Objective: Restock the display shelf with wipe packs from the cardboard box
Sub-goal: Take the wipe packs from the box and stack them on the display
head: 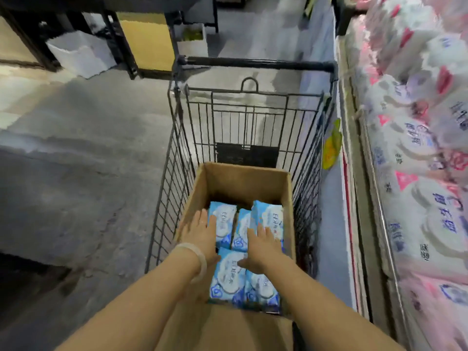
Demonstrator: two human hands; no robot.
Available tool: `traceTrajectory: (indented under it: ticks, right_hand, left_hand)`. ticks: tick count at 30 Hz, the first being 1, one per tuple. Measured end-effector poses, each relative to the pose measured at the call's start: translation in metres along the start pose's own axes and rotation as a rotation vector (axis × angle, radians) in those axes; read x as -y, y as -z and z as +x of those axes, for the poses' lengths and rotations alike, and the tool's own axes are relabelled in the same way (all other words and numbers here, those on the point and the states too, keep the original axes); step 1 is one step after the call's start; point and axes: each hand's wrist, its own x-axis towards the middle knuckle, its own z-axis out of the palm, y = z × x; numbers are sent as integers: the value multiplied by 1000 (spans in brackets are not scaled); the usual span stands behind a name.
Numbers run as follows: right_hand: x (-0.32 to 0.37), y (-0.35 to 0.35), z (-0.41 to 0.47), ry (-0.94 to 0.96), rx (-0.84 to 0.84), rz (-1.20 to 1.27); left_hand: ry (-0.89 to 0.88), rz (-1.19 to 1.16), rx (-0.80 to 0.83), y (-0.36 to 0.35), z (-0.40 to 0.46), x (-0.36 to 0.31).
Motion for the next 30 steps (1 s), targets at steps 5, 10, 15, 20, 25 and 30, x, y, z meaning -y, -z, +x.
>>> traceTrajectory:
  ticks: [5,10,15,20,25,30]
  right_hand:
    - [-22,-30,51,-225,69,210]
    - [-38,-62,90,-450,45,781]
    - [-47,-65,128,-637,-153,1502]
    - [-57,-91,162,-805,-211,2052]
    - [-69,-98,183,-794,-207,2234]
    - [-65,-112,192,-804,-257,2201]
  left_hand:
    - [-174,-39,125,-12,104,-2]
    - [-237,-212,194,-29,174,-21]
    - [-336,-297,193,-35,235,-54]
    - [-507,-130,294,-37,288,-98]
    - [-423,-24,516,-50,311,-119]
    - [-351,-9,535,-40,313,-109]
